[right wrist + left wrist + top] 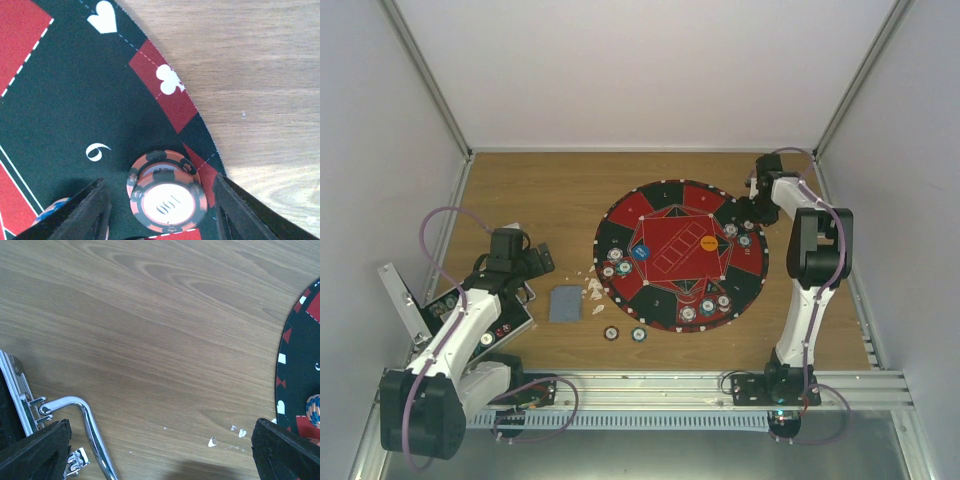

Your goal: Distribute texas hold em gaming equipment

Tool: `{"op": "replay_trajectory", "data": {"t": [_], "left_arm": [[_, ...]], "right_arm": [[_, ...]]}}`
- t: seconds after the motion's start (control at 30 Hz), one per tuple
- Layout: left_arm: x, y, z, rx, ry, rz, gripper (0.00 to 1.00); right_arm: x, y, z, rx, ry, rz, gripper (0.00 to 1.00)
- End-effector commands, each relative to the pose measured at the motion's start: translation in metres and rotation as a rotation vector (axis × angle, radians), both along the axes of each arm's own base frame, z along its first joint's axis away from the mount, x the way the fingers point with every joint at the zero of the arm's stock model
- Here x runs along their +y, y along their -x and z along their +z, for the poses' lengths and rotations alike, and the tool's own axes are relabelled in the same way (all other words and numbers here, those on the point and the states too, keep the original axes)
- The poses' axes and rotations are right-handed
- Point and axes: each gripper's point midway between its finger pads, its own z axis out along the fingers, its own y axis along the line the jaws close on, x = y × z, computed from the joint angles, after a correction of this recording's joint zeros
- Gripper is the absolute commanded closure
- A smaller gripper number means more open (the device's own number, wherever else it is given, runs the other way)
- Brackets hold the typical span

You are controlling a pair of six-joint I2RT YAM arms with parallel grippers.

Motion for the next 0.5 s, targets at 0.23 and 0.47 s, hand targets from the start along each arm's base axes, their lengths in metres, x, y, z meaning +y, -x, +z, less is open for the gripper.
{"op": "replay_trajectory", "data": {"t": [0.23, 0.47], "left_arm": [[-0.016, 0.007, 0.005, 0.065, 0.127, 0.041, 0.01], [-0.057, 0.036, -0.022, 0.268, 0.130, -0.008, 0.01]], "right_arm": [[0.014, -0.019, 0.061, -0.143, -0.090, 0.025, 0.13], [0.021, -0.017, 0.135, -0.364, -0.133, 0.028, 0.10]]}}
